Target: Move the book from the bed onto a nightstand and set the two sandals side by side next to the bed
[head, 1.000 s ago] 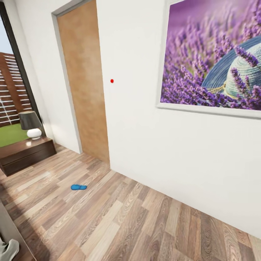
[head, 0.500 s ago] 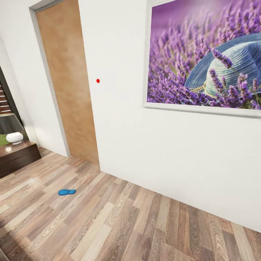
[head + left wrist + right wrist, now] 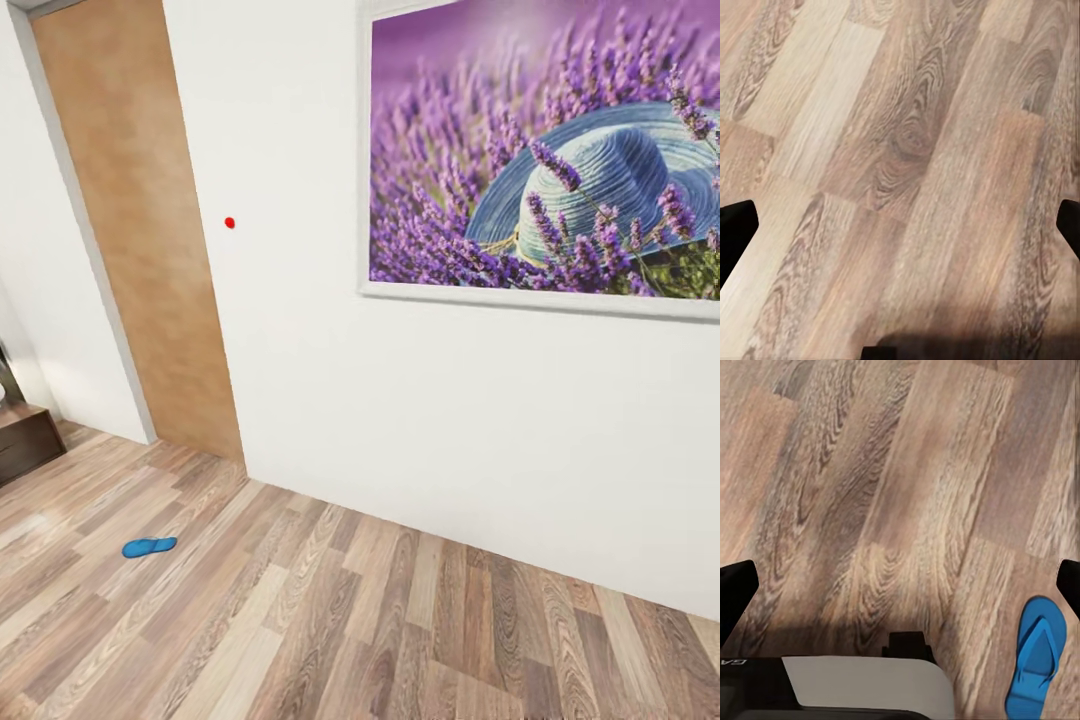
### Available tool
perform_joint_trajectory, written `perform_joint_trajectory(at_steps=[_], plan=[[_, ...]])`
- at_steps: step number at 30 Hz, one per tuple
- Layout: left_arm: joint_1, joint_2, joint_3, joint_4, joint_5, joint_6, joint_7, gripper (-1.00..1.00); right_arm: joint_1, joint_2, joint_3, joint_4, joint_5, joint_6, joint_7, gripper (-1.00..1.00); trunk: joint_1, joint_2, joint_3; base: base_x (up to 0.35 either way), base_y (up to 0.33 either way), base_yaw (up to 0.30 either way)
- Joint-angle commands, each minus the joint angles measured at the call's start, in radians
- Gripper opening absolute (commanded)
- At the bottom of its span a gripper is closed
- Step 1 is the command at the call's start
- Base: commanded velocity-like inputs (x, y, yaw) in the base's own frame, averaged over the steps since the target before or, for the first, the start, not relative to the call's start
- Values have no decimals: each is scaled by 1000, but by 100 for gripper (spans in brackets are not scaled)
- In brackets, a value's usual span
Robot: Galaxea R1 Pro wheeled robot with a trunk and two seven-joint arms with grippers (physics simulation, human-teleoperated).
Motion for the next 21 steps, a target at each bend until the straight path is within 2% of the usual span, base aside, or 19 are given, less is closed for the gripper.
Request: perform_joint_trajectory(at_steps=[1, 21], plan=[[0, 0, 1, 0, 0, -3, 0, 100, 0, 0, -1, 0, 0, -2, -1, 100, 0, 0, -1, 0, 0, -217], [0, 0, 0, 0, 0, -3, 0, 100, 0, 0, -1, -1, 0, -3, -1, 100, 0, 0, -1, 0, 0, -210]])
